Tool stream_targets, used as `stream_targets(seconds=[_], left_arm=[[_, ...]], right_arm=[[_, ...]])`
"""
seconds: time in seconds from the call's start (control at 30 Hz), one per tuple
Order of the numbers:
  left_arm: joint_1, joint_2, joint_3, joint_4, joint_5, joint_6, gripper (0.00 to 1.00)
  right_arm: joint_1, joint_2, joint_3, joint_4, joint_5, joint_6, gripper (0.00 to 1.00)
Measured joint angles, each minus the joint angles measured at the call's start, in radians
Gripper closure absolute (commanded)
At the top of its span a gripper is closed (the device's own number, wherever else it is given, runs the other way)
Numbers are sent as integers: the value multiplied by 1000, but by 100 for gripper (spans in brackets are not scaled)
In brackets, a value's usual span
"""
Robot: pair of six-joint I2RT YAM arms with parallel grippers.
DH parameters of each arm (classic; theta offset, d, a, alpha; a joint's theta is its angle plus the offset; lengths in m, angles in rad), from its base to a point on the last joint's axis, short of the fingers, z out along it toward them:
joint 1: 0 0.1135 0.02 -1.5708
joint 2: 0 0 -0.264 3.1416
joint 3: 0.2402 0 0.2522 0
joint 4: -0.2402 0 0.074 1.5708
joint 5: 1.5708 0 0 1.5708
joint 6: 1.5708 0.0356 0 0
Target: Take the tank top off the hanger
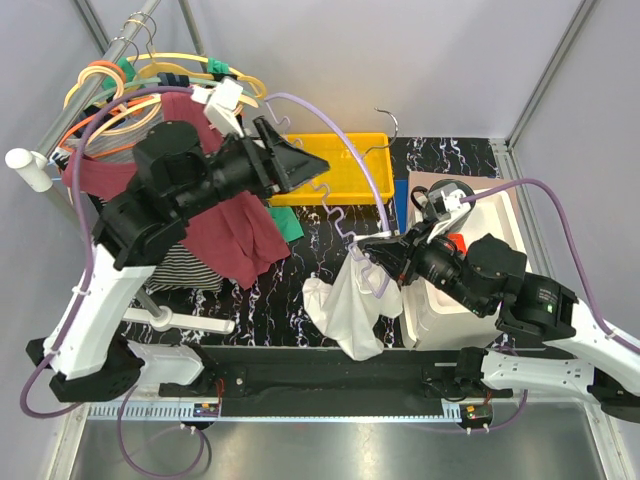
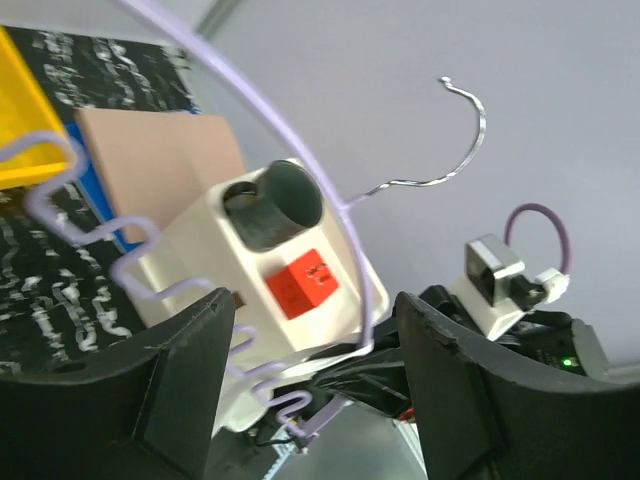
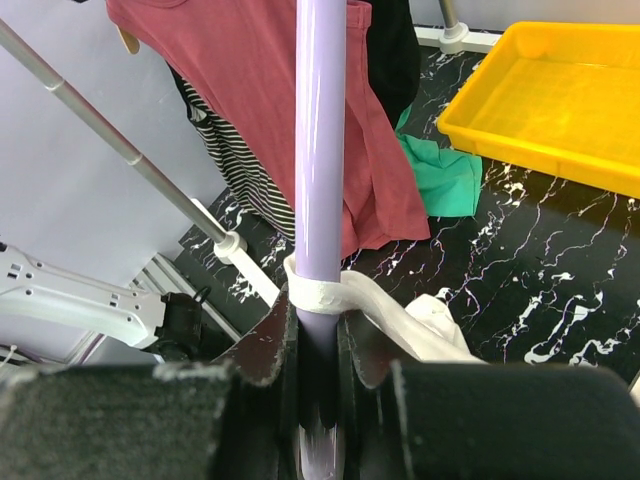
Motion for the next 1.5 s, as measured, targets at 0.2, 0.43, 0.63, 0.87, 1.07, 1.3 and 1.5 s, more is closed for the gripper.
stream_targets(seconds=[0.2, 0.43, 0.63, 0.87, 1.07, 1.3, 1.5], left_arm=[[-109, 66, -2, 77, -9, -26, 31], [-150, 125, -2, 105, -39, -24, 36], [-150, 172, -4, 109, -78, 5, 41], [-150, 194, -4, 117, -95, 34, 75], [-160, 203, 12, 166, -95, -30, 100], [-164, 205, 19, 190, -95, 27, 100], [-151, 196, -9, 237, -129, 140, 100]], right_arm=[[0, 13, 0, 0, -11, -4, 100], [0, 38, 0, 0, -22, -7, 100], [0, 45, 0, 2, -26, -8, 100], [0, 57, 0, 31, -55, -22, 100], [-7, 85, 0, 72, -55, -18, 89], [-5, 75, 0, 83, -95, -23, 43], [-5, 14, 0, 46, -96, -12, 21]])
